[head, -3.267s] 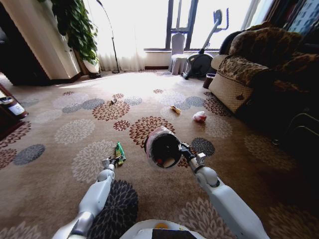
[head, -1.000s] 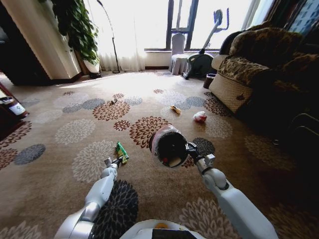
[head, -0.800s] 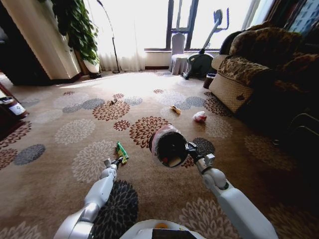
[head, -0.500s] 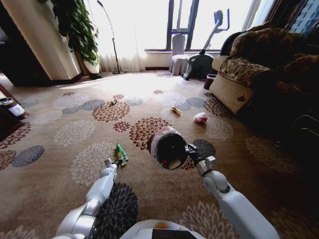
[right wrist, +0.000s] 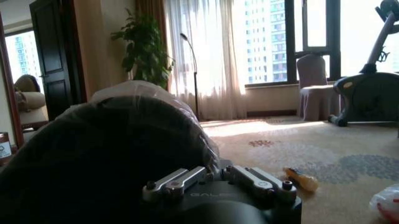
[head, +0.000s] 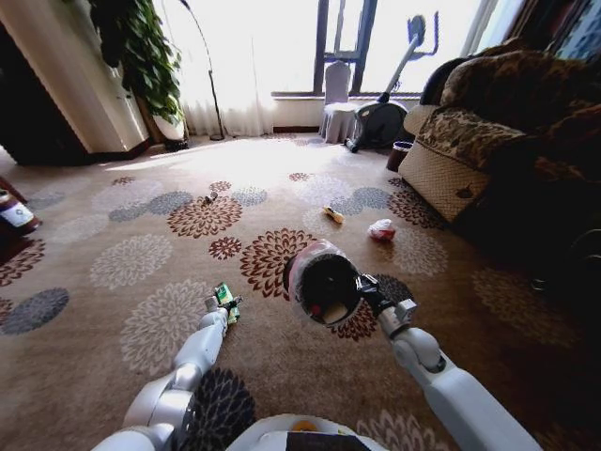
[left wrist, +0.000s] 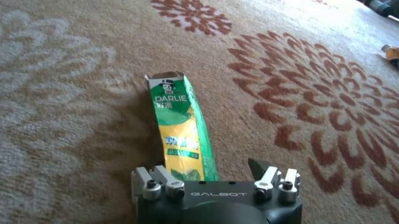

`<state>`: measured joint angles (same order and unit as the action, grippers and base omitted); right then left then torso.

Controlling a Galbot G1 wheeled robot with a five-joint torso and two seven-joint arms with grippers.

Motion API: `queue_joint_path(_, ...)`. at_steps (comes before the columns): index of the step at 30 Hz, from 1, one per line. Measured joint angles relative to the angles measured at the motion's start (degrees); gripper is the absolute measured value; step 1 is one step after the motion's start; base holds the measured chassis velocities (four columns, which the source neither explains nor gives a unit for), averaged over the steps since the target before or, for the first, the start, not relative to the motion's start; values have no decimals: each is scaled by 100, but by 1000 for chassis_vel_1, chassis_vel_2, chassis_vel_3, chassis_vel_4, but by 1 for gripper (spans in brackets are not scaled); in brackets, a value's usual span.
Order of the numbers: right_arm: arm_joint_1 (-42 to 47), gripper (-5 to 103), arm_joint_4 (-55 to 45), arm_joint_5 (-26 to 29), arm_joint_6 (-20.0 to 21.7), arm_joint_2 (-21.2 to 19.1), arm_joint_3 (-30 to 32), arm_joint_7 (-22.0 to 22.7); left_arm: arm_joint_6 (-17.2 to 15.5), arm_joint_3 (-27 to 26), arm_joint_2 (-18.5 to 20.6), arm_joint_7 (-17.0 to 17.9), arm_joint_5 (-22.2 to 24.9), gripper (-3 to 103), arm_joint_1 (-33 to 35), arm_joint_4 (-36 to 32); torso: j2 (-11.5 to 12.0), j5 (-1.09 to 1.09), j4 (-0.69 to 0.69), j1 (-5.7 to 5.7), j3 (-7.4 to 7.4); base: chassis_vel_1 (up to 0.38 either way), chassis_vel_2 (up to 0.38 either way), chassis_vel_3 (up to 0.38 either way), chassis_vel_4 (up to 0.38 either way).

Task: Pick up the trash from the ground and place it into the trash bin.

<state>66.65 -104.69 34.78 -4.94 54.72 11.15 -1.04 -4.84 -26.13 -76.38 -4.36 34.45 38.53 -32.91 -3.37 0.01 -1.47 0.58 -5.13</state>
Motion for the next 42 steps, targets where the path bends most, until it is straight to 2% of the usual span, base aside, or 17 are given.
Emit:
queue_joint_path(2,-52,0,34,4,0,57,-43,0,-111,37,53,-59,159,73,252,-442,0,-4,0,0,0,0,0,0,0)
queue_joint_path(5,-94,0,60,6,1,97,-80,0,-192,35,88,-216,211,70,355,-573,0,1,-2,1,-1,0,0,0,0)
queue_joint_path(8,-104,0,63,7,5,113,-95,-1,-200,14,94,-308,295,57,367,-539,0,-2,-2,2,-1,0,0,0,0)
queue_joint_path(11,-82,0,48,8,5,100,-91,0,-212,11,107,-341,347,53,378,-539,0,-1,0,1,-1,0,0,0,0)
queue_joint_path(20,-39,0,16,28,12,57,-57,0,-228,16,131,-355,482,26,525,-772,0,-1,0,2,-1,0,0,0,0)
queue_joint_path(22,-39,0,16,34,12,57,-56,0,-229,16,138,-354,511,26,566,-838,0,-1,-1,2,-1,0,0,0,0)
queue_joint_path(27,-76,0,130,31,11,119,-63,0,-379,31,248,-336,930,6,983,-1598,-1,0,-1,2,-1,0,0,0,0)
queue_joint_path(29,-80,0,136,30,11,127,-63,0,-388,30,254,-333,961,6,1007,-1643,-1,-1,-1,2,-1,0,0,0,0)
queue_joint_path(31,-127,0,190,27,8,185,-61,0,-439,15,306,-326,1200,1,1196,-1998,-1,-1,0,2,-1,0,0,0,0)
queue_joint_path(35,-199,0,264,27,-10,200,-58,1,-456,-33,388,-377,1458,0,1472,-2530,-1,-2,-1,2,-1,0,0,0,0)
queue_joint_path(36,-257,0,312,28,-23,214,-61,0,-477,-79,437,-465,1698,0,1703,-2974,-1,-2,-1,2,-1,0,0,0,0)
queue_joint_path(37,-257,0,312,28,-23,214,-61,0,-477,-79,437,-465,1698,0,1703,-2974,-1,-2,-1,2,-1,0,0,0,0)
queue_joint_path(38,-314,0,366,28,-48,233,-73,-1,-496,-105,463,-516,1864,0,1830,-3229,-1,-2,0,2,-1,0,0,0,0)
queue_joint_path(40,-542,0,660,9,-235,384,-127,-1,-547,-202,538,-735,2583,0,2332,-4166,-2,-1,2,1,0,0,0,0,0)
queue_joint_path(41,-542,0,660,9,-235,384,-127,-1,-547,-202,538,-735,2583,0,2332,-4166,-2,-1,2,1,0,0,0,0,0)
queue_joint_path(42,-639,0,799,-9,-315,468,-153,2,-577,-226,556,-775,2901,0,2536,-4463,-1,0,2,1,0,0,0,0,0)
